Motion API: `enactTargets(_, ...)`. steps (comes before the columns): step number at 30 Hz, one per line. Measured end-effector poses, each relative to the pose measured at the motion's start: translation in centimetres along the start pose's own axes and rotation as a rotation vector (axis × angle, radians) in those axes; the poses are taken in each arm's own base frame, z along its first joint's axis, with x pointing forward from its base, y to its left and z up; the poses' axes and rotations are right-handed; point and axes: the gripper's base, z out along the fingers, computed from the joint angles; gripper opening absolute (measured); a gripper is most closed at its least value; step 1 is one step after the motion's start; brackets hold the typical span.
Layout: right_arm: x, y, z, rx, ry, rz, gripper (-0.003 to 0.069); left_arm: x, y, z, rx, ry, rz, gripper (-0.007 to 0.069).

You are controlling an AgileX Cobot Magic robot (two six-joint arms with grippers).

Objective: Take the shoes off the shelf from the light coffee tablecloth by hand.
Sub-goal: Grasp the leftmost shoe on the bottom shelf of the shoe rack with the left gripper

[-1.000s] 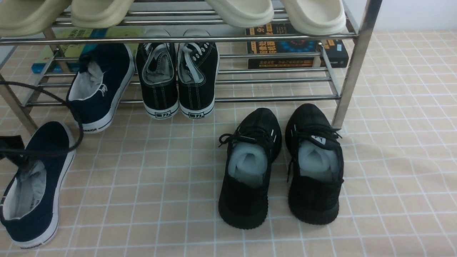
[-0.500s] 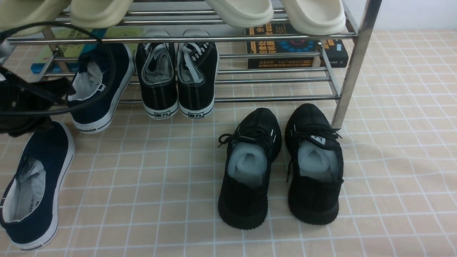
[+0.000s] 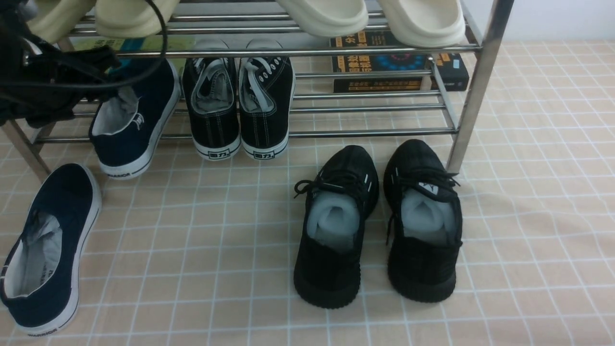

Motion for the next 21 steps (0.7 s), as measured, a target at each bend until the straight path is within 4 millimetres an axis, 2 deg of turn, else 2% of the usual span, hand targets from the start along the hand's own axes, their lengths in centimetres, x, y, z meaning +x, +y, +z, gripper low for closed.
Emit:
enactTargets(5, 0.0, 0.0, 0.0, 0.0, 0.0, 0.0, 0.0239, 0.4, 0.3, 3.3, -0.044, 0.028, 0.066, 0.0458)
enactTargets(12, 0.0, 0.0, 0.0, 0.0, 0.0, 0.0, 0.0239, 1.8, 1.0, 6.6, -0.096, 0.084, 0.138, 0.046)
enactTargets(14, 0.0, 0.0, 0.0, 0.0, 0.0, 0.0, 0.0239, 2.5, 1.2, 7.8, -0.106, 0.113, 0.14, 0.0434)
enactTargets(15, 0.0, 0.0, 0.0, 0.0, 0.0, 0.0, 0.0239, 2.8, 1.3, 8.1, -0.107, 0.125, 0.13, 0.0395)
enactTargets(16, 0.0, 0.0, 0.0, 0.0, 0.0, 0.0, 0.0239, 2.7, 1.2, 8.1, -0.107, 0.125, 0.13, 0.0386)
enactTargets(17, 0.0, 0.0, 0.0, 0.0, 0.0, 0.0, 0.0239, 2.9, 1.3, 8.1, -0.108, 0.139, 0.114, 0.0281)
enactTargets(18, 0.0, 0.0, 0.0, 0.0, 0.0, 0.0, 0.0239, 3.0, 1.3, 8.1, -0.115, 0.152, 0.11, 0.0222)
enactTargets(19, 0.0, 0.0, 0.0, 0.0, 0.0, 0.0, 0.0239, 3.0, 1.3, 8.1, -0.116, 0.153, 0.107, 0.0206)
enactTargets(20, 0.0, 0.0, 0.0, 0.0, 0.0, 0.0, 0.0239, 3.0, 1.4, 7.6, -0.125, 0.169, 0.099, 0.0084)
enactTargets(21, 0.0, 0.0, 0.0, 0.0, 0.0, 0.0, 0.0239, 2.9, 1.3, 7.1, -0.129, 0.18, 0.09, 0.0048)
